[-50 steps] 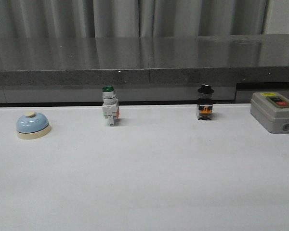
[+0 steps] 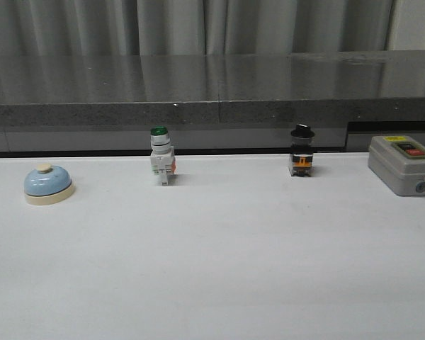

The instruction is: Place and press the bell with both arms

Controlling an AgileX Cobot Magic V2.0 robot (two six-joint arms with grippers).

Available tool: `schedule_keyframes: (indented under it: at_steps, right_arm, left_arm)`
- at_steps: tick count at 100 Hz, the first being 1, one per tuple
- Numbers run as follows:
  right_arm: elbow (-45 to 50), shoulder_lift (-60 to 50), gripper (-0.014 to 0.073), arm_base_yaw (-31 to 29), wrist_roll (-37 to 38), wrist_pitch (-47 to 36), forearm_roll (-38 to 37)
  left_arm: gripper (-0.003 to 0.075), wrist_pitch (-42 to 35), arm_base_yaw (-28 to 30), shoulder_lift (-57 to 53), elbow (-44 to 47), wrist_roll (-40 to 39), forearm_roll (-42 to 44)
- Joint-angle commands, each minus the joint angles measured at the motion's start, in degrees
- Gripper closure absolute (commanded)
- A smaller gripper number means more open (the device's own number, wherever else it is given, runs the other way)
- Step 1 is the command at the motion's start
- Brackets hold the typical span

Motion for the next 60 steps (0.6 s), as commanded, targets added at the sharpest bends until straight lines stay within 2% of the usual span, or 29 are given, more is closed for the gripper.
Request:
schedule_keyframes:
  at_steps: [1, 11, 32, 44, 60]
  right_arm:
    - [-0.8, -1.0, 0.0663, -0.2, -0.2, -4.8, 0.2]
    - [-0.8, -1.0, 0.0663, -0.2, -0.2, -4.8, 0.2]
    - [-0.8, -1.0, 0.0663, -0.2, -0.2, -4.8, 0.2]
    - [-0.8, -1.0, 0.0663, -0.2, -0.2, -4.8, 0.2]
    - [-0.8, -1.0, 0.0663, -0.2, -0.2, -4.8, 0.2]
  left_arm:
    - [0.0741, -5.8, 0.0, -1.7, 2.1, -0.5, -0.9]
    - [0.0741, -5.3, 0.0, -1.6, 1.2, -0.5, -2.8]
    - [0.0741, 4.2, 0.0, 2.2, -5.6, -0.5, -4.7]
    - [0.0741, 6.7, 0.0, 8.1, -11.8, -0.5, -11.9]
    - [0.0741, 19.4, 0.0, 20.5, -24.9, -0.5, -14.3]
